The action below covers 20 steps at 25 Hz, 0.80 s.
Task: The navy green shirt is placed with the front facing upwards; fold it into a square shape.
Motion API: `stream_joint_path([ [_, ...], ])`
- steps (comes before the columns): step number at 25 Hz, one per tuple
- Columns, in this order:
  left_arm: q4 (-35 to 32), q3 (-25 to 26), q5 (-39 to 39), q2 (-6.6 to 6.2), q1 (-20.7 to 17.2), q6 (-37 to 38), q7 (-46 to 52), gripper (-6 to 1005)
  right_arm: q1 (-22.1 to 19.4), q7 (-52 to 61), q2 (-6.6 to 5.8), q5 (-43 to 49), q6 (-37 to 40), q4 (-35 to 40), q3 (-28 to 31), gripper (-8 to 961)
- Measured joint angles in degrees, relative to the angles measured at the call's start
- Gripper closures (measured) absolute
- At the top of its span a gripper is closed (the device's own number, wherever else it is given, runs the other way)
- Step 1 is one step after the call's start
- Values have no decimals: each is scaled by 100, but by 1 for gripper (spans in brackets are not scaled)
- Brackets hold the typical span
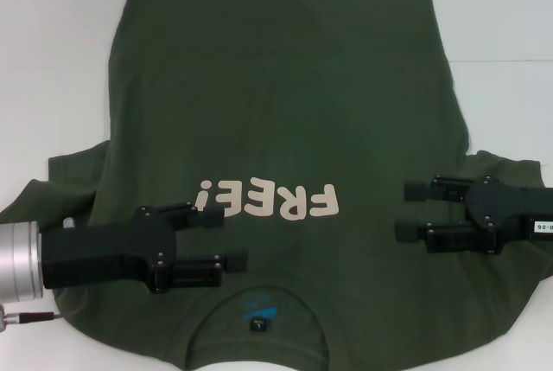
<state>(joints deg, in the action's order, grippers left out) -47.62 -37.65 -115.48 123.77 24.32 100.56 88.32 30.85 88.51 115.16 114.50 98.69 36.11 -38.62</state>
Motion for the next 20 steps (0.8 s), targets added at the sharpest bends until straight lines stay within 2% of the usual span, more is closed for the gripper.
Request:
stream_joint_path([
  [13, 21, 44, 142, 6, 37, -92, 31, 138, 61, -10, 50, -117, 5, 19, 46, 60],
  [20, 197, 758, 203, 12, -1, -519, 251, 138, 79, -60, 108, -277, -67, -18, 50, 61],
])
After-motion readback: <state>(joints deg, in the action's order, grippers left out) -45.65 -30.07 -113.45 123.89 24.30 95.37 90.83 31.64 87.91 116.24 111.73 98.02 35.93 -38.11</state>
